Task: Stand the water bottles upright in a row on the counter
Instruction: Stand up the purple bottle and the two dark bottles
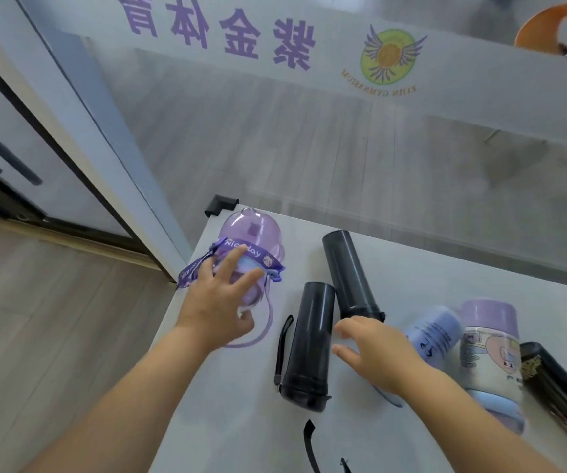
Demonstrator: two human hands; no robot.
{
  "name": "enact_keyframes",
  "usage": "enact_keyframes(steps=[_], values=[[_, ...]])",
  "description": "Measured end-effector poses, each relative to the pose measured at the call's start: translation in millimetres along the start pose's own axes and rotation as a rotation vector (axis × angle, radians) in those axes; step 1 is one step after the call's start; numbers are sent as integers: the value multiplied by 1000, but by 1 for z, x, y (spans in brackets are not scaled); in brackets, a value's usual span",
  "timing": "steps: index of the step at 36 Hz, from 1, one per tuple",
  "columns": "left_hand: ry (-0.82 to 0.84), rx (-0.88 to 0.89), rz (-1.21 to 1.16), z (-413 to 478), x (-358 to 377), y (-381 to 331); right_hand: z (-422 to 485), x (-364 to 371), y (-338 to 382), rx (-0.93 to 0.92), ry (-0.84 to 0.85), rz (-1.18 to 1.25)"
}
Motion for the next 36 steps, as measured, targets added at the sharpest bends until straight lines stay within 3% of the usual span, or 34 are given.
enact_keyframes(steps=[13, 18, 36], values=[[222, -82, -130, 32, -54, 19, 4, 0, 14, -20, 12, 47], [151, -79, -232, 51, -55, 15, 2, 5, 16, -16, 22, 44], [63, -68, -84, 79, -50, 13, -13, 11, 9, 50, 2, 83]])
Point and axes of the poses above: each hand's wrist, its own z-axis towards the middle knuckle, its own x-axis out of the palm, y = z × x, the point moved 9 cm from there along z, towards the middle knuckle, and after that the axes turned 2 degrees about -x, right-handed, at the moved point
